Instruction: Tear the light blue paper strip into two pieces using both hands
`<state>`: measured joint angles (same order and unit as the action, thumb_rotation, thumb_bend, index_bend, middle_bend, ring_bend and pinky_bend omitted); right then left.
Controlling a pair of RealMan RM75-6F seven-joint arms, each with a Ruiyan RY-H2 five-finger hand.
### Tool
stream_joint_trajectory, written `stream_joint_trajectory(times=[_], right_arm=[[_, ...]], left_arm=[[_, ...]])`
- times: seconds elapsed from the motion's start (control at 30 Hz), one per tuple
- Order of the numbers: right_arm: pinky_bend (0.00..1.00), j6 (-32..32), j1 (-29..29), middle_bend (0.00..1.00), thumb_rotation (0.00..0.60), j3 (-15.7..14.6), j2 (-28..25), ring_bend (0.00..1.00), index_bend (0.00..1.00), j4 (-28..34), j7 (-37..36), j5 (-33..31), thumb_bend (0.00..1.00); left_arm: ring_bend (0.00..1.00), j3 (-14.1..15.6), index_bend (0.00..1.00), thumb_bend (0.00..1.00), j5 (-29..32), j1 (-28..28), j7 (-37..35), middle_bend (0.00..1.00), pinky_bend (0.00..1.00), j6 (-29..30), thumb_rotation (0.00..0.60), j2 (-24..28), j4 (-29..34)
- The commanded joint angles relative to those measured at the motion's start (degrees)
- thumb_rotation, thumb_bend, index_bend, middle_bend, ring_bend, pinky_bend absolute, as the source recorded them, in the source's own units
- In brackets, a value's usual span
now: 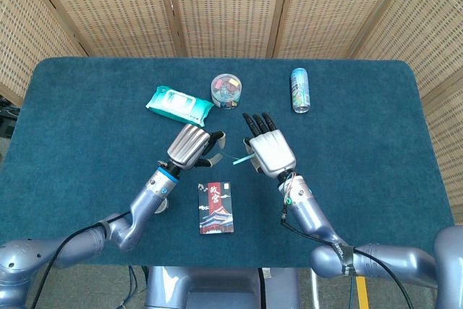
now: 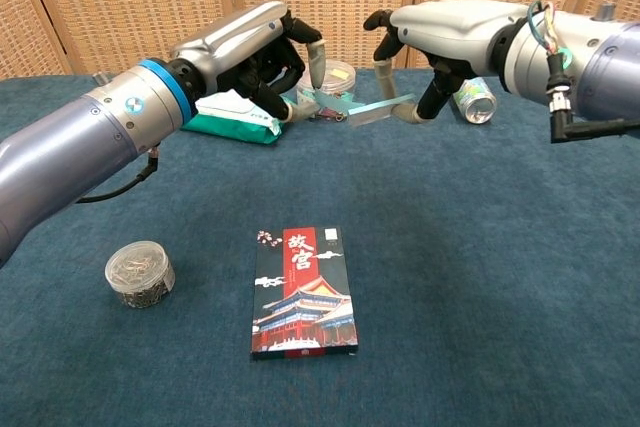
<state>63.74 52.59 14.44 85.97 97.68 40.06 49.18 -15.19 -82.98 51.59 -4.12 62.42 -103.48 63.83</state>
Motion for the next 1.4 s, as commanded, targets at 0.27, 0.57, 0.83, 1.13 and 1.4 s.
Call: stream_joint_trajectory(times=[0.27,0.57,0.83,1.13,1.4], right_arm=[[0.0,0.58,0.14,0.0,0.6,-0.18,-0.05,0.0,0.61,-0.06,0.39,0.22,0.57],[0.0,0.78,0.03,0.0,0.6,-0.4,-0.66,0.0,0.61,-0.09,0.18,0.6,0.57],[0.0,0.37,-0.25,0.0,0.6,-0.66,-1.26,0.0,0.61,-1.04,-0.98,1.33,0.57],[0.0,-1.12,-1.42,0.0,0.6,-2.02,-1.55,0.0,0.61,-4.72,-3.33,1.65,0.57],[0.0,-2.65,-2.14,0.0,0.6,-3.18,0.36,0.0,0.6,-9.21,-4.85,0.96,0.57]], left_arm=[[0.89,0.74,0.59,0.42,-0.69,0.29,-1.08,0.86,0.85,0.46,0.6,-0.05,-0.31],[0.9,1.08,0.66,0.55,-0.16,0.71,-0.8,0.86,0.85,-0.15,0.6,-0.38,-0.28],[0.9,0.85,0.72,0.6,1.26,0.56,1.92,0.86,0.85,-0.09,0.6,-0.79,-1.04],[0.89,3.47,0.74,0.62,2.02,-3.67,0.41,0.86,0.85,0.98,0.6,3.09,-4.69],[0.87,6.47,0.73,0.54,0.56,-7.32,-4.47,0.81,0.84,2.5,0.6,6.57,-7.88]])
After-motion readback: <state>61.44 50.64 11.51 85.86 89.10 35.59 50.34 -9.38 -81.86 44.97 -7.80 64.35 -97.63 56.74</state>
